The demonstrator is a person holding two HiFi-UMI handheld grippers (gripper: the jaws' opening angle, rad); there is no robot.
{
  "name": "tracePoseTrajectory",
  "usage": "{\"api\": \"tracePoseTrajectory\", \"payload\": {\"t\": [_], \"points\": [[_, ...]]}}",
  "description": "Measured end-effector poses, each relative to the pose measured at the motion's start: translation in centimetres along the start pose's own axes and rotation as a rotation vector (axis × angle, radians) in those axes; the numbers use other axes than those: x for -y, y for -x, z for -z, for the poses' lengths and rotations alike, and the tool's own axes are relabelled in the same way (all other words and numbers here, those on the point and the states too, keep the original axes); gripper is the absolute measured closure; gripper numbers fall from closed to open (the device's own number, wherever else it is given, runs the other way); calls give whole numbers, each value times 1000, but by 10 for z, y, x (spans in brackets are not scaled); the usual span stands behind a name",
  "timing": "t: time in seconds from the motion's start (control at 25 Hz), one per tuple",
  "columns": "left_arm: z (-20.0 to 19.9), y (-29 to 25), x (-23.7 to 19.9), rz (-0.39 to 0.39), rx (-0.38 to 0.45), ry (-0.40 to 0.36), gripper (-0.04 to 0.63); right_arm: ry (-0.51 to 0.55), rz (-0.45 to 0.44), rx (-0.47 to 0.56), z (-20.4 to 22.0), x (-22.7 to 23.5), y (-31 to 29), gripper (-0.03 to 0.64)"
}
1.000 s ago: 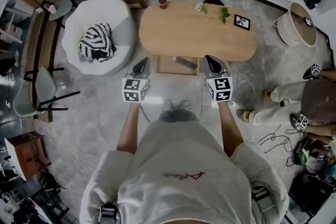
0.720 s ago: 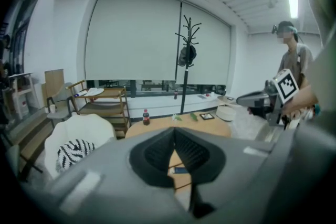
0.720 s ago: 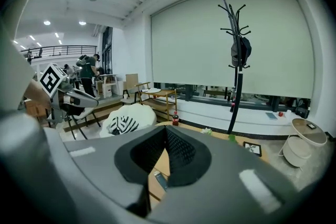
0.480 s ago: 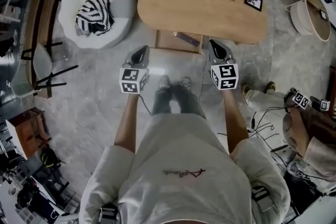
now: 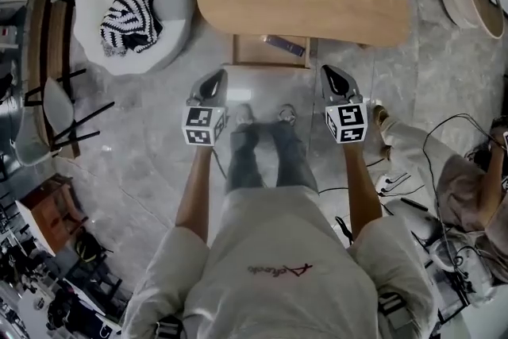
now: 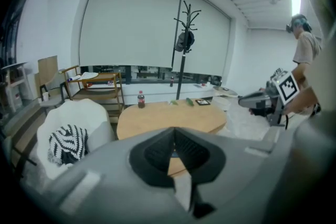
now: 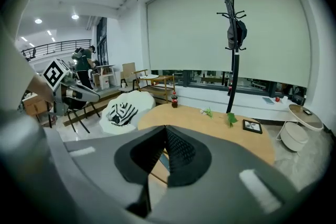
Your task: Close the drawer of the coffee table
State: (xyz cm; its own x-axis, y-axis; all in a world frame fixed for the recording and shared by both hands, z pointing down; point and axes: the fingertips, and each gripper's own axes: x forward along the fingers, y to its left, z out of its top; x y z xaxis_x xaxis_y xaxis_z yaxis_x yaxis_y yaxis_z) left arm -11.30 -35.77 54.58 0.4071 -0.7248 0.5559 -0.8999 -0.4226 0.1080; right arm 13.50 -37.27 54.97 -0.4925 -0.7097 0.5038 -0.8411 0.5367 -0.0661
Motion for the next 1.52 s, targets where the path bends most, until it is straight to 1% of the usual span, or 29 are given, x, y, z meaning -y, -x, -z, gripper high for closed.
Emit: {"api": "tracePoseTrajectory", "payload": {"t": [0.16, 0.36, 0.68, 0.92, 1.24, 1.52], "points": [[31, -12, -18, 30, -16, 7, 597, -10, 43, -25, 31, -10, -18, 614], [79, -20, -44, 62, -52, 7, 597, -62, 84, -46, 65, -30, -36, 614], [143, -47, -73, 80, -82, 17, 597, -121, 125, -66, 118, -42, -66, 614], [194, -83, -79, 82, -96, 30, 597, -173, 140, -99, 181, -39, -89, 614], [265, -125, -77, 76, -123, 52, 597, -235, 123, -152, 268, -41, -118, 614], [329, -152, -72, 55, -157, 71, 597, -281, 118, -177, 334, -34, -139, 614]]}}
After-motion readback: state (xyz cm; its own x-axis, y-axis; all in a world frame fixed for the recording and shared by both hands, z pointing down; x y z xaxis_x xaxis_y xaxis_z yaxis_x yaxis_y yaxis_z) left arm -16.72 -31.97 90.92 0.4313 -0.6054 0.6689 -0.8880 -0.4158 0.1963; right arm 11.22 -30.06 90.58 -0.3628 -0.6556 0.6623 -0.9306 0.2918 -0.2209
